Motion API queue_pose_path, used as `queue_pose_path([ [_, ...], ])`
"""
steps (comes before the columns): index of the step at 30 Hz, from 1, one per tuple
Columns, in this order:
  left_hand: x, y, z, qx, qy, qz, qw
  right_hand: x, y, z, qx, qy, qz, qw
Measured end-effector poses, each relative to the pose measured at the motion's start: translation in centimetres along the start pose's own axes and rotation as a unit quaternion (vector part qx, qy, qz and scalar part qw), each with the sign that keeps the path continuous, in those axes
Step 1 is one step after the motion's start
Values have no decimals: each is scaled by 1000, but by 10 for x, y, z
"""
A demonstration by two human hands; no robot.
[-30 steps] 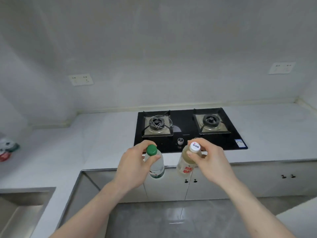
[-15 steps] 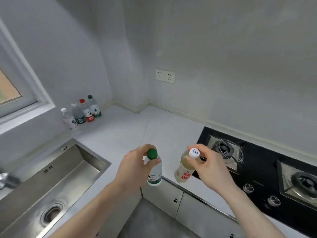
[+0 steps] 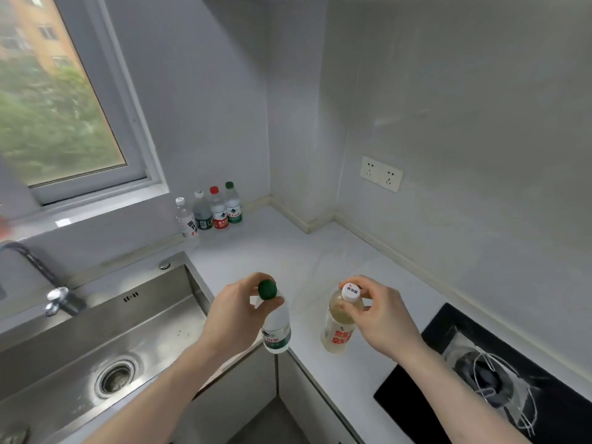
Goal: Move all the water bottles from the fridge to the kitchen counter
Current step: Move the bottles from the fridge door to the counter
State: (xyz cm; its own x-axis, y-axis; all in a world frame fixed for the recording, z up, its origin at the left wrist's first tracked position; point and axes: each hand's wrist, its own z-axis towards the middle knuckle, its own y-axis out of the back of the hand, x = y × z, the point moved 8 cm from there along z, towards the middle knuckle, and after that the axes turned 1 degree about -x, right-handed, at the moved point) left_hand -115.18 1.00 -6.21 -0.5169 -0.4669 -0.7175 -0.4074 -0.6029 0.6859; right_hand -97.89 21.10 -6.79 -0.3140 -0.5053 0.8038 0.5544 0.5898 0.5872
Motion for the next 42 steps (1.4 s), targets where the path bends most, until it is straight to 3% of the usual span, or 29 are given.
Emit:
queue_pose_path([
  [9,45,23,87,-20,22,21,999,7,-53,102,28,6,-12,1000],
  [26,146,37,309,48,-15,104,993,22,-153,306,1,-59,-36,998],
  [42,156,3,474,109,-50,254,960,7,-191,470,30,-75,-77,994],
])
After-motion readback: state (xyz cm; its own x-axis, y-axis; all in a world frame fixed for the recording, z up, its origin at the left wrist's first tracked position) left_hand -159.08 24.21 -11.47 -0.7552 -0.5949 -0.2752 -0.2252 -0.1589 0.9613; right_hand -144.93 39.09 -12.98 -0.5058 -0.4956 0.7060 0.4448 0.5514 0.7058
